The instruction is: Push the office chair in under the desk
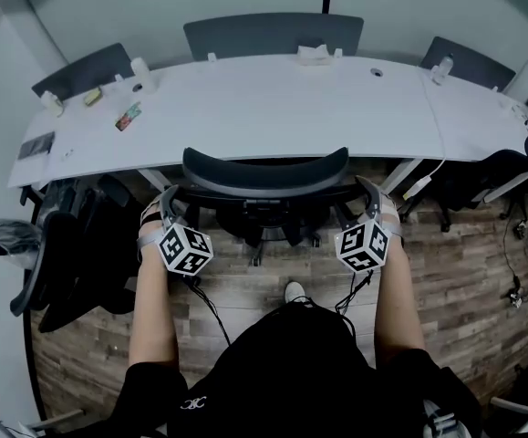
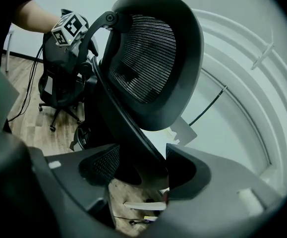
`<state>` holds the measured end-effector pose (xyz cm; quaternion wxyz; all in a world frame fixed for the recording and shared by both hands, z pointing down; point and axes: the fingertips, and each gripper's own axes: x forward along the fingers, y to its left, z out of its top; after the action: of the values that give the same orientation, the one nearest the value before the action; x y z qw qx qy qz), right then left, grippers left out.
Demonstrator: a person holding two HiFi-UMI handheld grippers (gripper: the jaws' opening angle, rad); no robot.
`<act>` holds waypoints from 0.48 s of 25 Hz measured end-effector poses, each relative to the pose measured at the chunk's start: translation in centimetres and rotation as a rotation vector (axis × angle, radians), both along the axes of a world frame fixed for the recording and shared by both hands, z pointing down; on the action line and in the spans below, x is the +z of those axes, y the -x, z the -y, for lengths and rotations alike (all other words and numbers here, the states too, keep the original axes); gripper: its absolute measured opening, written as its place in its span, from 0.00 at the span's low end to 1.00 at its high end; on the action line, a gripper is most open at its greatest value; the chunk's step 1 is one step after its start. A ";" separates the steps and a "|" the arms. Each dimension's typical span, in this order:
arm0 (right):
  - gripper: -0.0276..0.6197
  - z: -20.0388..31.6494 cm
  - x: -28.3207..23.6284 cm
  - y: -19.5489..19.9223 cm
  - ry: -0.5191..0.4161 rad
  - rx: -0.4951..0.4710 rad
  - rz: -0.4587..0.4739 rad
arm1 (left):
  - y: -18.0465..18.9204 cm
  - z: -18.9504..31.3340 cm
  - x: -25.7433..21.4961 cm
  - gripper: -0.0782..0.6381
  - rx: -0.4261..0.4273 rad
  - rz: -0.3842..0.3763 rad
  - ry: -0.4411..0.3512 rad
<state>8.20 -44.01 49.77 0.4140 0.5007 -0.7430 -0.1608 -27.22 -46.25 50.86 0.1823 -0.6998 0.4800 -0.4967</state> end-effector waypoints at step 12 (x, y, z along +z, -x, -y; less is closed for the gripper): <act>0.50 7.0 -0.3 -2.0 -0.021 -0.038 0.013 | -2.0 6.4 -0.3 0.44 -0.031 -0.003 -0.008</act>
<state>10.22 -51.00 49.49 0.4006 0.4917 -0.7535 -0.1733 -25.21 -52.62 50.55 0.1765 -0.6922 0.4933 -0.4964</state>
